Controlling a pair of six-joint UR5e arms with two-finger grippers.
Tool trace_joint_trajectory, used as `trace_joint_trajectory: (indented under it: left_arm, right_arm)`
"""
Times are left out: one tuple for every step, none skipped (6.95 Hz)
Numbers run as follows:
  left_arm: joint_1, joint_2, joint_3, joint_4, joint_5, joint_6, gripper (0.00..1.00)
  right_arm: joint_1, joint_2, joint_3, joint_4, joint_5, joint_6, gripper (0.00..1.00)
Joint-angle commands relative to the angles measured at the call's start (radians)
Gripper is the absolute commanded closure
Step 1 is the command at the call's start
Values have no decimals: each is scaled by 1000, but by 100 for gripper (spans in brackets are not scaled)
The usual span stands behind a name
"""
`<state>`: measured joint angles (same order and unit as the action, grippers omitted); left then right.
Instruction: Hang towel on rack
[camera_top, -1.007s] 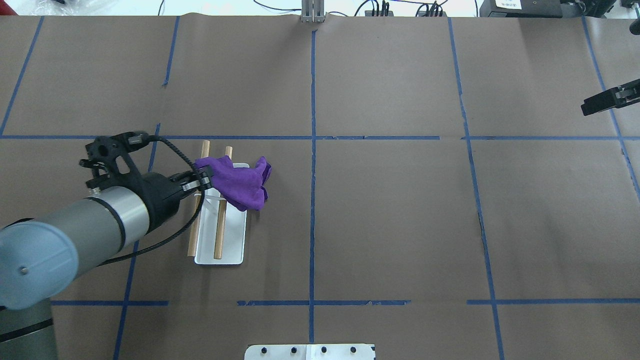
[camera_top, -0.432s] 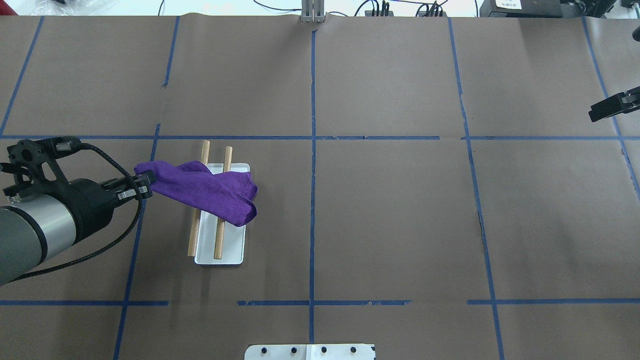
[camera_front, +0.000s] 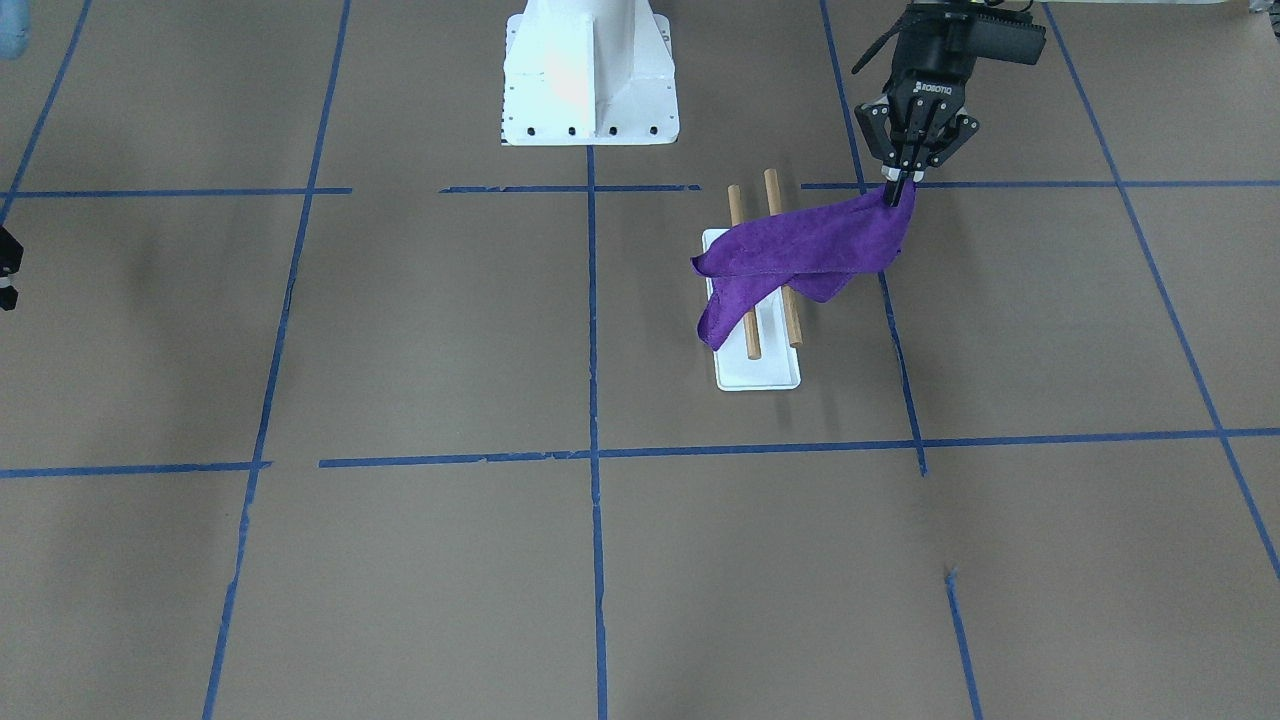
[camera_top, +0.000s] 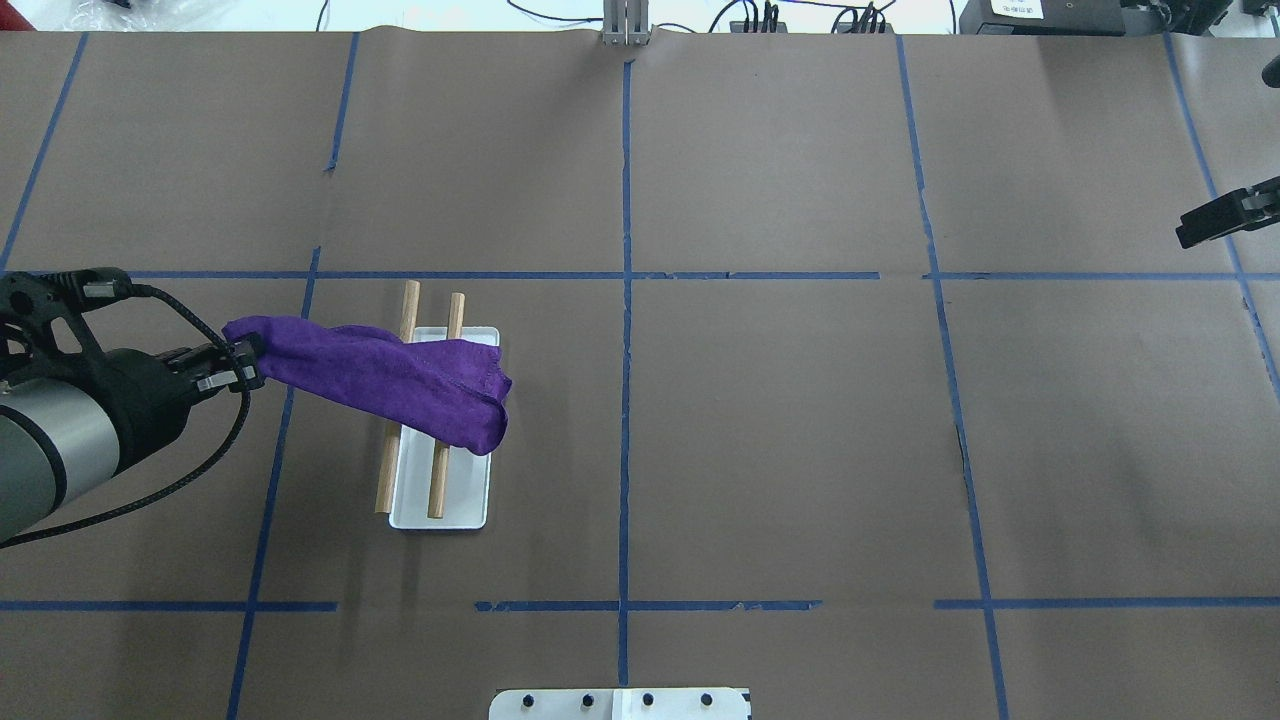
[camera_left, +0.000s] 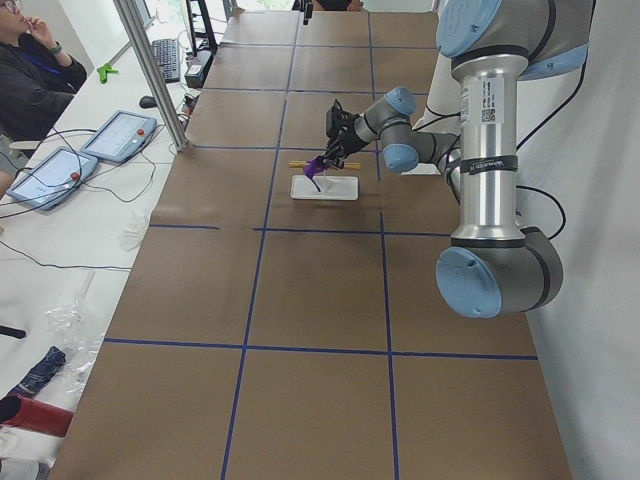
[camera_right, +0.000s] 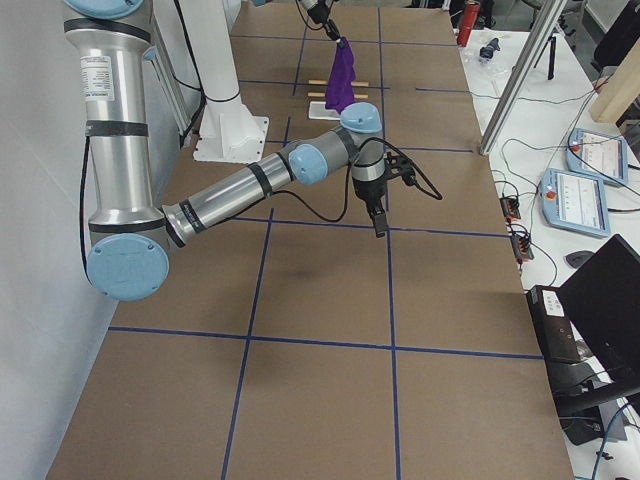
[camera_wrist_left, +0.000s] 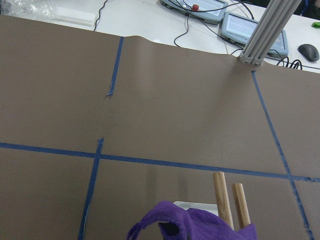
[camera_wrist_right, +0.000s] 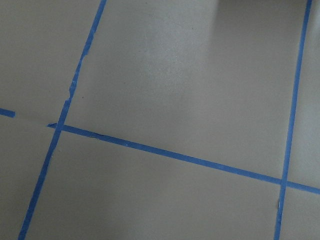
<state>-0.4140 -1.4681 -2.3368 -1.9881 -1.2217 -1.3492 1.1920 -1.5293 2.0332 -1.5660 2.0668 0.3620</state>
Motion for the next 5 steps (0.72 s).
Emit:
trace_joint_trajectory:
  left_arm:
    - [-2,-15,39,0,-1,2,70]
    - [-2,-20,71,-2,4,1,1]
    - [-3,-21,73,-2,-2,5,0]
    - [-6,-17,71,0,-9,11,0]
    - [-38,-17,65,2,-31,78,0]
  right_arm:
    - [1,-2,-2,0,21,0,0]
    - [5,-9,-5,-2,32,0,0]
    - [5,-34,-10,0,33,-2,0]
    - [9,-55,-24,-2,33,-33,0]
    - [43,-78,-53,-6,33,-117,0]
